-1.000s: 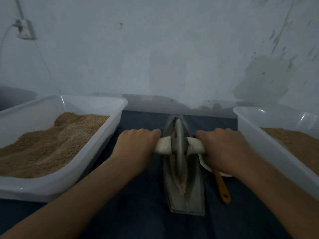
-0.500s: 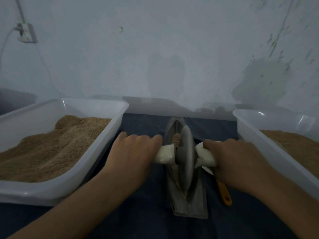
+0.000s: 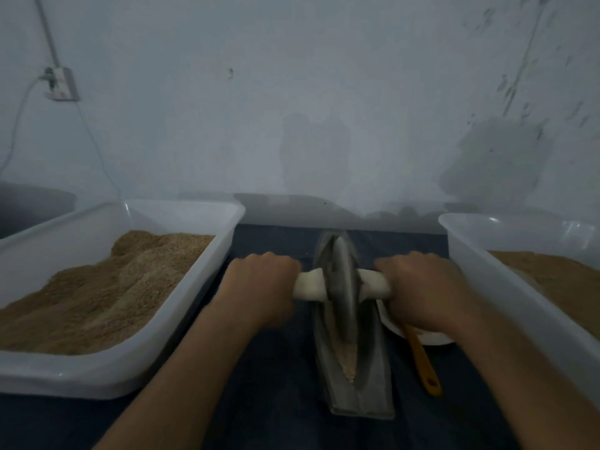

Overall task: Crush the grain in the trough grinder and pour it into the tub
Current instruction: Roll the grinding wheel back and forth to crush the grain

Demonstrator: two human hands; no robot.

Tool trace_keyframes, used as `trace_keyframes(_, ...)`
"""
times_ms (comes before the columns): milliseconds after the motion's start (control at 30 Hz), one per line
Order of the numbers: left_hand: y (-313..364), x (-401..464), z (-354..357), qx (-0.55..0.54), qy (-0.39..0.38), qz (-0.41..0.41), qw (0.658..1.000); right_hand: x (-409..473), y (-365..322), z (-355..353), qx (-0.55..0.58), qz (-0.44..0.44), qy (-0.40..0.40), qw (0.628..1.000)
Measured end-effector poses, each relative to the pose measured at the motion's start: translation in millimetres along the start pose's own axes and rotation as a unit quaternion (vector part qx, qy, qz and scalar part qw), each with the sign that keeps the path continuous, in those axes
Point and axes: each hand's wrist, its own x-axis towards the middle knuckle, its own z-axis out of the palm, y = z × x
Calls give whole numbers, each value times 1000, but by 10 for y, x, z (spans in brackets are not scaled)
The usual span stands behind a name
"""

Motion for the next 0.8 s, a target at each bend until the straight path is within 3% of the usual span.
trace_keyframes(100, -27, -66, -175, -5, -80, 33, 996, -92, 6, -283, 101, 7, -223, 970)
trace_keyframes(167, -7, -2, -171, -3, -85, 24, 996, -78, -20, -312, 95, 14, -240, 966)
trace_keyframes(233, 19, 82, -75, 4, -45, 1, 999, 12, -76, -261, 43, 31, -176, 983)
trace_keyframes(300, 58, 152, 60, 24, 51, -36, 998, 108, -164, -138, -9, 53, -50, 997)
trace_keyframes(367, 105, 197, 193, 45, 119, -76, 989, 187, -251, 11, -51, 50, 85, 994)
trace_keyframes(433, 119, 210, 244, 42, 140, -82, 986, 188, -278, 81, -61, 38, 152, 986)
trace_keyframes(500, 85, 161, 119, 17, 77, -58, 995, 130, -220, 4, -48, 20, 86, 995)
trace_keyframes(567, 37, 50, -85, -5, -31, -16, 999, 9, -147, -171, 9, 8, -56, 998)
trace_keyframes(667, -2, -156, -382, -42, -146, 41, 987, -225, -122, -448, 96, -16, -215, 972)
trace_keyframes(733, -10, -227, -476, -83, -199, 54, 975, -294, -127, -520, 92, -22, -240, 966)
trace_keyframes(800, -17, -226, -458, -105, -223, 51, 968, -278, -156, -530, 66, -20, -214, 974)
